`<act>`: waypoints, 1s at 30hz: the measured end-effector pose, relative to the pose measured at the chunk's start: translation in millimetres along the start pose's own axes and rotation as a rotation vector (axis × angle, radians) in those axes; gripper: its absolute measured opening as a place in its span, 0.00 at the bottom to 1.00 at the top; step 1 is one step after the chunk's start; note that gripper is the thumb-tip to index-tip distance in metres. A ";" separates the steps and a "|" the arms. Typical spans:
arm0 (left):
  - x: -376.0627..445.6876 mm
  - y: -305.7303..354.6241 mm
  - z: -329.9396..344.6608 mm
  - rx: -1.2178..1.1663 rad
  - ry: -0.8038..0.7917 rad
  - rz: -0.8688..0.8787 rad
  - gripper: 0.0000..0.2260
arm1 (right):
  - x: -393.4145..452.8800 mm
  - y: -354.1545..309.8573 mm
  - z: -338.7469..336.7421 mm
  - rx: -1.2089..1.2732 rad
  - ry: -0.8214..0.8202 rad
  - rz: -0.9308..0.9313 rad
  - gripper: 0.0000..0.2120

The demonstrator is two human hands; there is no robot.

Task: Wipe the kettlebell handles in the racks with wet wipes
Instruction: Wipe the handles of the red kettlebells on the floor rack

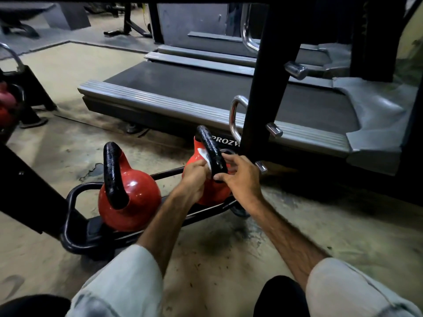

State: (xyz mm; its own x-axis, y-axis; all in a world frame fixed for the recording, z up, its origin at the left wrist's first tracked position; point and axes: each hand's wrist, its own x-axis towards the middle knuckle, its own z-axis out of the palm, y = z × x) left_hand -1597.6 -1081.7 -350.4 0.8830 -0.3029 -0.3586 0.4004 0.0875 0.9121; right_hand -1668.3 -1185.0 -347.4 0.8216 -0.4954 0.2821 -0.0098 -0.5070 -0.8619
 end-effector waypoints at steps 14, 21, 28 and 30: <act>11.8 -9.2 -0.3 0.106 0.011 0.062 0.10 | 0.6 2.8 -0.8 -0.034 -0.021 -0.026 0.31; 6.2 2.0 5.4 0.174 0.098 0.086 0.12 | 1.3 5.8 0.5 -0.043 -0.030 -0.030 0.31; 0.3 9.0 12.0 0.203 0.045 0.036 0.12 | 0.0 7.2 -1.0 -0.062 -0.042 -0.030 0.32; -2.4 4.2 9.3 0.341 0.203 0.102 0.09 | -1.1 6.6 -1.7 -0.056 -0.050 -0.027 0.32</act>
State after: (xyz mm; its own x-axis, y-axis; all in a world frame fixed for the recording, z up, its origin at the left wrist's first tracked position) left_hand -1600.3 -1089.5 -343.8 0.9581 -0.1127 -0.2634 0.2340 -0.2221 0.9465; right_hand -1670.3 -1189.0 -352.6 0.8495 -0.4460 0.2819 -0.0184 -0.5590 -0.8289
